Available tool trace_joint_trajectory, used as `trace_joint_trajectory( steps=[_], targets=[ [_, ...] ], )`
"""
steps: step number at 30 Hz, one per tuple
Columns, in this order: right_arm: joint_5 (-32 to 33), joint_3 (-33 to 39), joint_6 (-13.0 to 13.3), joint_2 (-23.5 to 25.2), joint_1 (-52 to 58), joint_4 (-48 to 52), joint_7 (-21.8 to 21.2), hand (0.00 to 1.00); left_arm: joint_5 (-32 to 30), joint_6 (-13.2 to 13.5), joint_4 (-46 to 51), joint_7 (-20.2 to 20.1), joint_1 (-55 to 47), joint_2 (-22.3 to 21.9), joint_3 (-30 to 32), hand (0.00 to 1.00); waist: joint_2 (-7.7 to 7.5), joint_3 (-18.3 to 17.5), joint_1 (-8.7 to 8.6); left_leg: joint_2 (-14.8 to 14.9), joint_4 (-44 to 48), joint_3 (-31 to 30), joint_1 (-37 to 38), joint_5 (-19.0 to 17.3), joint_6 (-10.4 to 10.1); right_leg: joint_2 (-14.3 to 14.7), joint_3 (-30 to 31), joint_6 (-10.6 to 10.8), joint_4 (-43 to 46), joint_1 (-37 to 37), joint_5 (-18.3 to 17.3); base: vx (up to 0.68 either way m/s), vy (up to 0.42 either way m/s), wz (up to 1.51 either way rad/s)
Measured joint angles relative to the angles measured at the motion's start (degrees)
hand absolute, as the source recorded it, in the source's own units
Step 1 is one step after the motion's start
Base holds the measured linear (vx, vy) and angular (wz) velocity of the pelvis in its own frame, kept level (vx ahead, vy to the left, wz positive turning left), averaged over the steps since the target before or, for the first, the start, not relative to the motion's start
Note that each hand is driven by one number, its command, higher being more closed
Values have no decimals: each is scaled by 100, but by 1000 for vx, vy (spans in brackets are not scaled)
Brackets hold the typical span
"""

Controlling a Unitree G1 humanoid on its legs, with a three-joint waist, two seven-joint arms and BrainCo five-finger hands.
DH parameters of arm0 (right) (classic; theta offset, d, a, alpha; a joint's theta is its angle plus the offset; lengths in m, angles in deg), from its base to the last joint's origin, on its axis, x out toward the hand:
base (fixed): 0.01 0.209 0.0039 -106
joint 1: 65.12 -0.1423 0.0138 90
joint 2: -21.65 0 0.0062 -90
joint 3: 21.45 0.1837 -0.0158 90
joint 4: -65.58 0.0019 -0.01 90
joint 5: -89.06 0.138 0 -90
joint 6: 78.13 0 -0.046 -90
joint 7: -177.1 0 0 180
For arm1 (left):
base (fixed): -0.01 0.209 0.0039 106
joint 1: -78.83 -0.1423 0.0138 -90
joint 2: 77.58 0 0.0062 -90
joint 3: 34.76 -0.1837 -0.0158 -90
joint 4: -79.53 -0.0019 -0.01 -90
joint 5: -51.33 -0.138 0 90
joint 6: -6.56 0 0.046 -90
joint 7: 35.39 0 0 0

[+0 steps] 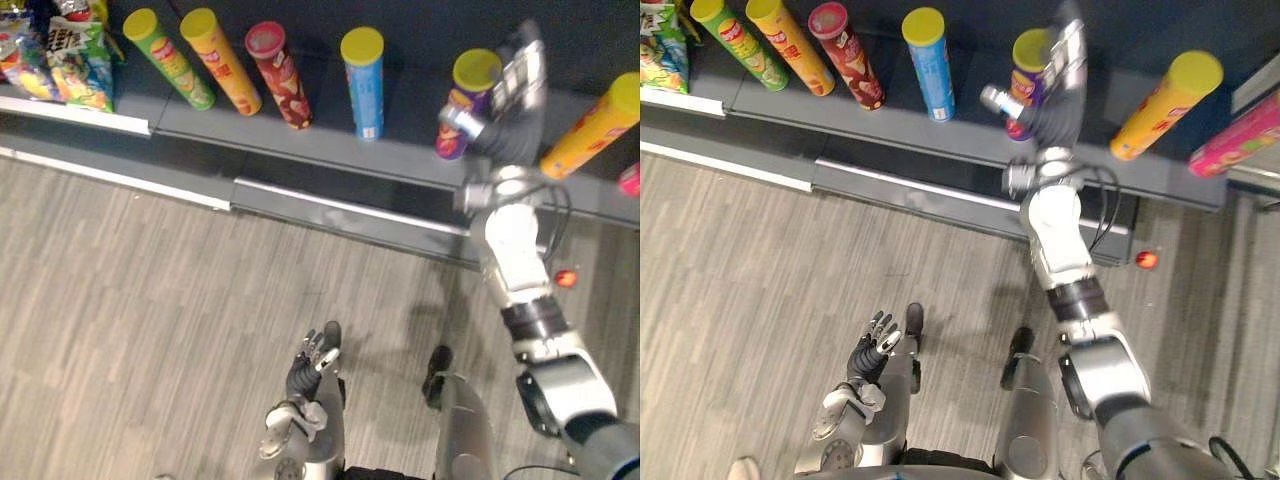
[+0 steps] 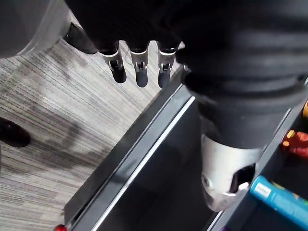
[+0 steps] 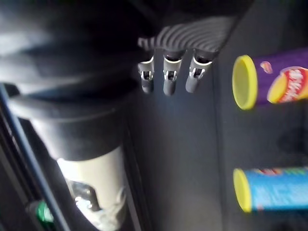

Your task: Put the gum and the chips on the shelf.

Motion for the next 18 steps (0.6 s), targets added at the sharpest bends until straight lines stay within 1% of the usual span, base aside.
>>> trace_joint_trajectory(
  steps=[1,2,3,4,5,6,7,9,11,14,15,17,18],
  targets=[
    [5,-108,-20,124,424,133,-254,0,-154,-42,-88,1,-5,85,45,0,-98,-47,-31,8,-38,57,183,-47,30,31,14,37,-201,231,62,130,55,-21],
    [41,-248,-20,260,841,216,-523,0,-243,-70,-243,14,-19,184,139,0,-214,-181,-50,2,-90,139,337,-106,44,49,59,66,-377,400,101,119,62,-20],
    [43,-303,-22,314,1059,275,-630,0,-322,-83,-346,20,-25,232,190,0,-269,-272,-71,-2,-89,165,375,-152,50,54,83,87,-443,437,118,131,66,-20],
    [52,-386,-26,386,1365,351,-800,0,-362,-91,-510,29,-42,282,282,0,-357,-416,-111,-10,-88,214,430,-217,57,57,112,114,-539,517,137,154,59,-18],
    [133,-527,-93,428,1736,437,-1011,0,-369,-109,-721,66,-55,374,420,0,-461,-584,-172,-28,-94,275,536,-251,84,56,160,146,-667,654,163,166,57,-16],
    [229,-622,-139,424,2169,560,-1241,0,-416,-176,-938,123,-61,441,509,0,-510,-729,-189,-50,-94,283,658,-308,109,46,164,165,-805,839,206,170,58,-9],
    [229,-671,-142,417,2383,592,-1349,0,-435,-196,-1053,144,-81,441,548,0,-524,-813,-219,-70,-106,287,718,-329,113,34,164,185,-875,926,218,167,62,-3],
    [227,-822,-191,413,3110,676,-1635,0,-624,-285,-1344,197,-281,441,684,0,-543,-1163,-297,-118,-196,340,898,-390,123,12,177,259,-1103,1172,267,167,60,-3],
    [327,-941,-388,424,3695,713,-1866,0,-777,-356,-1516,225,-432,442,725,0,-529,-1478,-355,-157,-300,451,1091,-426,139,-4,206,304,-1329,1395,317,144,53,-7],
    [395,-963,-404,428,4112,696,-2009,0,-856,-358,-1703,225,-432,443,752,0,-509,-1679,-361,-166,-364,533,1242,-450,137,-1,266,317,-1421,1520,332,72,23,-13],
    [406,-958,-458,429,4233,680,-2051,0,-856,-370,-1779,226,-433,437,773,0,-504,-1749,-368,-157,-399,600,1306,-450,136,17,323,314,-1455,1535,357,13,1,-20],
    [433,-911,-612,466,4354,480,-2082,0,-861,-390,-1906,226,-427,437,830,0,-506,-1764,-468,-139,-414,626,1400,-459,127,42,351,305,-1498,1627,381,-9,-8,-12],
    [474,-858,-703,528,4495,260,-2079,0,-859,-399,-1990,231,-427,432,875,0,-499,-1857,-506,-123,-443,654,1409,-458,126,60,359,296,-1512,1621,387,-26,-9,-13]
  ],
)
